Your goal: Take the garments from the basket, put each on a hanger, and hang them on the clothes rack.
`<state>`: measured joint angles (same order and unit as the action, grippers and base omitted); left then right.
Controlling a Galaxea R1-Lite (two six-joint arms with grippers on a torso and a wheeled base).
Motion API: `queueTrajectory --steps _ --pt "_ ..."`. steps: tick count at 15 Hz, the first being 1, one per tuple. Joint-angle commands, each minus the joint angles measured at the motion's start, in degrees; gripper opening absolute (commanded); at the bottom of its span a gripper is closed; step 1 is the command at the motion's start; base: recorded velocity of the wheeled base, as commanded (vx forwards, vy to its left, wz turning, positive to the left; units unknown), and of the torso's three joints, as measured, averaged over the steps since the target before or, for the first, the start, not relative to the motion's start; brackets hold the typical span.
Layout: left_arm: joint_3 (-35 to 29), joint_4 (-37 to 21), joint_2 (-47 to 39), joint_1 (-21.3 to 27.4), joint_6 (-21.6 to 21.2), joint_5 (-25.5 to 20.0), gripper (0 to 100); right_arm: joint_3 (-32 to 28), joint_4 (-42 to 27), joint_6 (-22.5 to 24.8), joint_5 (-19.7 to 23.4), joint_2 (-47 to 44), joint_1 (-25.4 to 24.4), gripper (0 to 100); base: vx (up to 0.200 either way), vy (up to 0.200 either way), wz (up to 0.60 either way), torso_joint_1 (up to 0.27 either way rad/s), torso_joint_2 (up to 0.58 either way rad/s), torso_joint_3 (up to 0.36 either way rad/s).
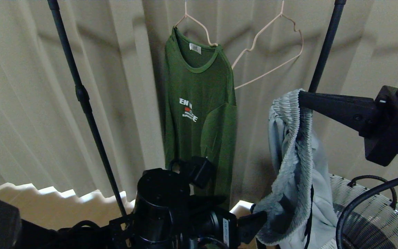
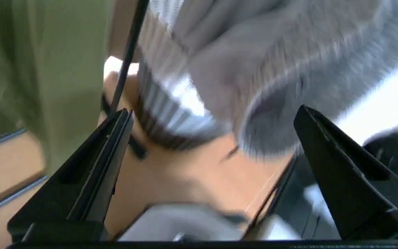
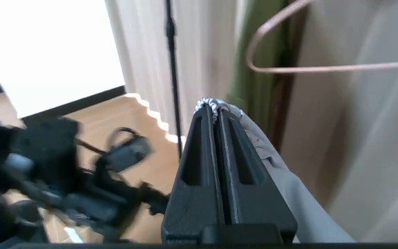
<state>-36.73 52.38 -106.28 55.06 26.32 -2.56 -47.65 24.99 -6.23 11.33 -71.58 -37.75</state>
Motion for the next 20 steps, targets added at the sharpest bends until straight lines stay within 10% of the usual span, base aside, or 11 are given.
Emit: queueTrajectory --steps 1,8,9,16,20 --pt "-1.3 3.3 -4.7 0.3 1.5 2.2 100 -0.5 0.1 0.1 0.0 0.1 -1.3 0 0.000 0.000 0.00 0.000 0.00 0.000" --pt "0.0 4.7 -6.6 1.0 1.8 3.9 100 -1.1 0.1 0.2 0.0 0.5 -1.3 0 0.000 0.000 0.00 0.000 0.00 0.000" --pt "0.5 4.7 -6.4 1.0 1.7 3.9 0 -1.2 0.1 0.2 0.0 0.6 -1.3 0 0.000 0.000 0.00 0.000 0.00 0.000" --pt "6.0 6.3 -4.3 0.6 0.2 15.5 0 0.0 -0.3 0.4 -0.5 0.7 0.3 0 0.000 0.000 0.00 0.000 0.00 0.000" --pt "8.4 5.4 11.6 -10.8 -8.7 10.6 0 3.6 -0.4 3.1 -0.5 -1.5 6.4 0 0.000 0.000 0.00 0.000 0.00 0.000"
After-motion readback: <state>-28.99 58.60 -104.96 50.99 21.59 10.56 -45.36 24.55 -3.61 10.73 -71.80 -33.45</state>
